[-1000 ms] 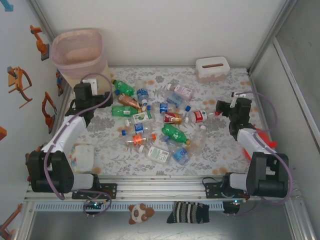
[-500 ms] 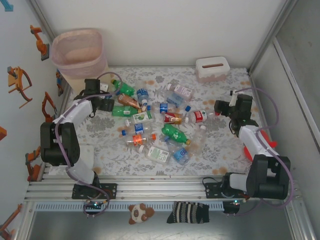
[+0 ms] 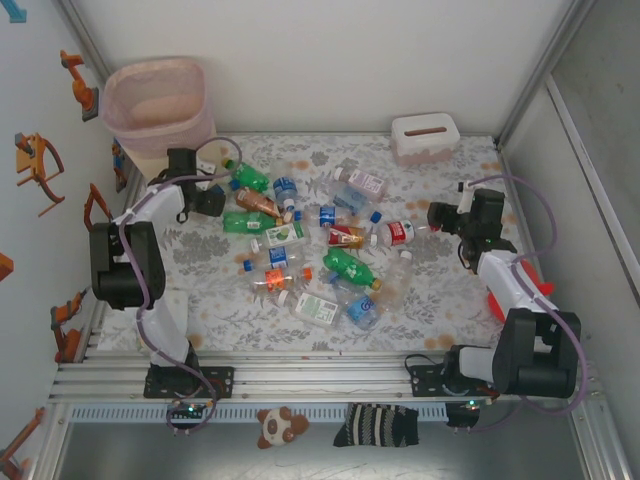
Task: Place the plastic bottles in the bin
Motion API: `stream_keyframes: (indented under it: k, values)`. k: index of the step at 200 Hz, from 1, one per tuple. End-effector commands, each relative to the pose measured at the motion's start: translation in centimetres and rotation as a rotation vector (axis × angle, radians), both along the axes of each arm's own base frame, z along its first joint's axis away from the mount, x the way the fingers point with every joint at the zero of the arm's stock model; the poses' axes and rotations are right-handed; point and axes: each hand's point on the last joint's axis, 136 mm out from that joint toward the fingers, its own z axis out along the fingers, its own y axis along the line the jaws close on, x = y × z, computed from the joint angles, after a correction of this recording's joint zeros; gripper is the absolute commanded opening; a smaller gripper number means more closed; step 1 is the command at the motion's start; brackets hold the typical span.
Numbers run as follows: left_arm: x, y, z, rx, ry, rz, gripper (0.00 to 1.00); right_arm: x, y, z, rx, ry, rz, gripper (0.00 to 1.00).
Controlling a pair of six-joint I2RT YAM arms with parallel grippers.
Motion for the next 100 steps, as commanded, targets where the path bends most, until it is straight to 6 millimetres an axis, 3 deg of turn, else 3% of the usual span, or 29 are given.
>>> stream_keyframes:
  k: [1,55,100]
  values:
    - [-0.2,-0.6,-0.6,-0.04,0.055,-0.06,0.85,0.1,0.1,1.5,-0.012,-0.035,0.013,0.8]
    - [-0.4,-2.1,-2.7,-0.109,0.149,-0.122,0.85,0.0,0.0,1.3,-0.014,-0.035,0.009,0.8]
    - [-0.6,-3.2,-3.0,-0.123,0.164,-0.143,0.83,0.2,0.1,1.4,-0.01,-0.038,0.013,0.8]
